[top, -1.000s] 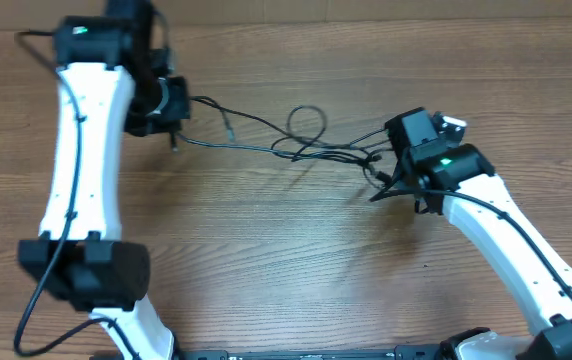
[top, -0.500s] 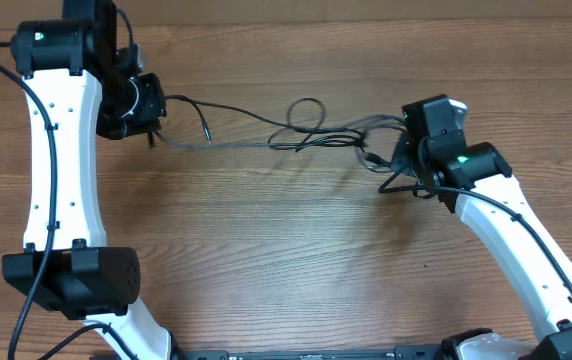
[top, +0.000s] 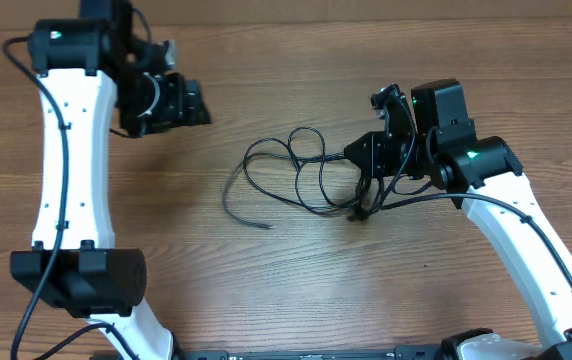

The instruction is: Untangle cables

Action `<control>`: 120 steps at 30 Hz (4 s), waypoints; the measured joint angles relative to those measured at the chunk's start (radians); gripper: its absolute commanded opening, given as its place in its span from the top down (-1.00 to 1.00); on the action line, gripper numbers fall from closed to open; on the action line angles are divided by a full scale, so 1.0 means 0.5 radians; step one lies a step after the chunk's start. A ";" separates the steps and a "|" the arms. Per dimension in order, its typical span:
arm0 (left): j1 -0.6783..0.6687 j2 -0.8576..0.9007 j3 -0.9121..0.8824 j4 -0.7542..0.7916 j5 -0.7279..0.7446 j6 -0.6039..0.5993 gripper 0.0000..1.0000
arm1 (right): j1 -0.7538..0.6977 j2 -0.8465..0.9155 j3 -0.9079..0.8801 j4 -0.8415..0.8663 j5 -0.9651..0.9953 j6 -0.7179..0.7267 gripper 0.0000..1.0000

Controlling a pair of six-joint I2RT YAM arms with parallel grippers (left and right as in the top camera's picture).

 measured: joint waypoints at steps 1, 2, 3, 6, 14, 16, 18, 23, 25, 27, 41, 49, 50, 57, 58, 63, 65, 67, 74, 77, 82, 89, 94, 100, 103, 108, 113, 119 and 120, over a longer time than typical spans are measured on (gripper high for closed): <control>-0.031 0.000 0.000 0.009 0.017 0.018 -0.58 | 0.000 0.000 0.001 -0.021 0.014 0.000 0.89; -0.073 0.000 0.000 0.023 0.032 0.040 -0.59 | 0.001 0.000 0.002 -0.056 0.060 0.002 0.81; -0.116 0.000 0.000 0.038 0.043 0.054 -0.60 | 0.000 0.000 0.002 -0.098 0.129 0.018 0.70; -0.237 0.000 0.000 0.079 0.067 0.077 -0.61 | 0.001 0.000 0.002 -0.262 0.462 0.109 0.57; -0.532 0.007 0.000 0.119 0.009 0.066 -0.61 | -0.050 0.000 0.002 -0.489 1.170 0.292 0.14; -0.573 0.027 0.004 0.119 -0.013 0.022 -0.60 | -0.073 0.000 0.002 -0.506 1.196 0.288 0.12; -0.617 0.068 0.008 0.119 -0.028 -0.037 -0.60 | -0.095 0.000 0.002 -0.529 1.217 0.283 0.11; -0.726 0.265 0.010 0.120 -0.052 -0.269 -0.61 | -0.187 0.001 0.002 -0.571 1.233 0.341 -0.15; -0.764 0.345 0.011 0.122 -0.056 -0.359 -0.62 | -0.262 0.001 0.002 -0.570 1.211 0.387 -0.26; -0.806 0.427 0.011 0.134 -0.060 -0.455 -0.63 | -0.339 0.001 0.002 -0.550 1.158 0.408 -0.33; -1.183 0.781 0.011 0.610 -0.062 -0.298 -0.62 | -0.603 0.049 0.002 -0.663 0.845 0.381 -0.49; -1.295 0.855 0.011 0.951 -0.110 -0.163 -0.50 | -0.828 0.050 0.002 -0.753 0.855 0.390 -0.56; -1.295 0.858 0.011 0.976 -0.115 -0.155 -0.49 | -0.858 0.050 0.002 -0.763 0.856 0.391 -0.57; -1.295 0.874 0.011 1.106 -0.130 -0.053 -0.41 | -0.984 0.050 0.002 -0.808 0.861 0.390 -0.59; -1.295 0.878 0.011 1.109 -0.130 -0.018 -0.42 | -0.991 0.050 0.002 -0.809 0.861 0.389 -0.58; -1.295 0.909 0.011 1.099 -0.146 0.054 -0.40 | -0.994 0.050 0.002 -0.816 0.861 0.389 -0.59; -1.295 0.939 0.011 1.084 -0.150 0.064 -0.34 | -0.994 0.050 0.002 -0.816 0.861 0.388 -0.59; -1.295 0.976 0.011 1.070 -0.154 0.081 -0.29 | -0.994 0.050 0.002 -0.816 0.861 0.390 -0.59; -1.312 1.099 0.011 1.046 -0.161 0.098 -0.11 | -0.994 0.050 0.002 -0.816 0.861 0.389 -0.59; -1.333 1.130 0.011 1.046 -0.163 0.098 -0.02 | -0.994 0.050 0.002 -0.816 0.861 0.389 -0.59; -1.369 1.138 0.011 1.047 -0.163 0.100 0.31 | -0.994 0.050 0.002 -0.817 0.862 0.389 -0.59; -1.391 1.138 0.006 1.047 -0.163 0.081 0.41 | -0.994 0.050 0.002 -0.830 0.861 0.389 -0.59; -1.399 1.140 -0.082 1.031 -0.197 0.024 0.91 | -0.994 0.050 0.002 -0.838 0.861 0.389 -0.59; -1.381 1.140 -0.051 0.847 -0.207 -0.009 0.92 | -0.994 0.050 0.002 -0.840 0.832 0.381 -0.59; -1.357 1.140 0.084 0.691 -0.205 -0.010 0.92 | -0.994 0.050 0.002 -0.835 0.718 0.310 -0.59; -1.286 1.077 0.406 0.461 -0.102 -0.008 0.92 | -0.956 0.050 0.002 -0.815 0.429 0.104 -0.65; -1.212 0.874 0.592 0.358 0.071 -0.008 0.92 | -0.835 0.050 0.002 -0.770 0.220 -0.024 -0.68; -1.195 0.708 0.626 0.288 0.214 -0.008 0.92 | -0.668 0.050 0.002 -0.660 0.133 -0.053 -0.64; -1.195 0.705 0.626 0.275 0.228 -0.008 0.92 | -0.658 0.050 0.002 -0.652 0.129 -0.053 -0.64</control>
